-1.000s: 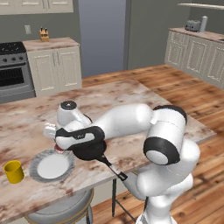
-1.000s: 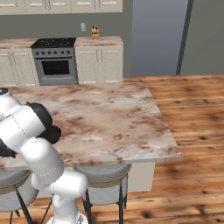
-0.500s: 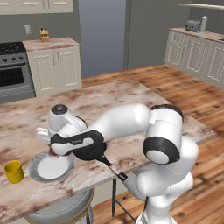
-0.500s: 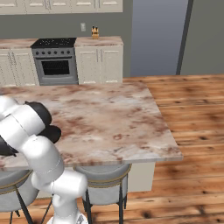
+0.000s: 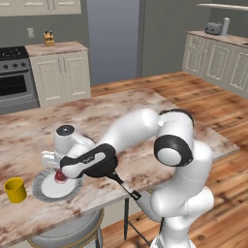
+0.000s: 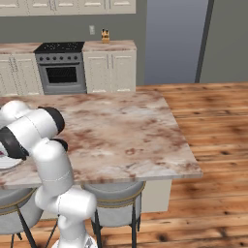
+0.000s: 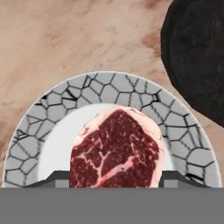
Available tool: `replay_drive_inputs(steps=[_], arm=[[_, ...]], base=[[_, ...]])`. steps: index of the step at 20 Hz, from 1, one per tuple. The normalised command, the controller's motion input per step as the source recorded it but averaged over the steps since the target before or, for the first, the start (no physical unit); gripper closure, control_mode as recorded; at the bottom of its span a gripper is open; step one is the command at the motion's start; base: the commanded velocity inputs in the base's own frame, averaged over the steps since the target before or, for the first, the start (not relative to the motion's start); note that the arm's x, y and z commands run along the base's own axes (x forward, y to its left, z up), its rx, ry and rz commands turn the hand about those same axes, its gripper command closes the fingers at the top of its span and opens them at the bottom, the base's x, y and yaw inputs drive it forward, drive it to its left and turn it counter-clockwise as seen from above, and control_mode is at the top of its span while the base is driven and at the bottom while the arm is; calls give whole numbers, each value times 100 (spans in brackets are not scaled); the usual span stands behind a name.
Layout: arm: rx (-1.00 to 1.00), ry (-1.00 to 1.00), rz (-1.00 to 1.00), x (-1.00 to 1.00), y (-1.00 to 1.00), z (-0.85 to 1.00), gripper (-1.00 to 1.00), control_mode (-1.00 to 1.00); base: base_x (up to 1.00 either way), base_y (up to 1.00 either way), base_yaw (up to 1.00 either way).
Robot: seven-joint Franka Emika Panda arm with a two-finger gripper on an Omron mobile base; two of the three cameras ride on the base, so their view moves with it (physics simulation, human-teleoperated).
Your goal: Pick up the pan with the steak in it and place it on the dining table. Then place the steak on the plate.
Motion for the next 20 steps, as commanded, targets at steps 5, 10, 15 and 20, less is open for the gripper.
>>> replay_drive_inputs(steps=[5, 10, 15, 20], arm=[[-9, 2, 0, -2, 22, -30, 100, -100], [0, 0, 0, 0, 0, 0, 100, -100], [0, 1, 0, 6, 0, 0, -100, -100], [2, 4, 0, 12, -2, 17, -100, -100]], base=[[0, 0, 0], [0, 0, 0], [0, 0, 0], [0, 0, 0]])
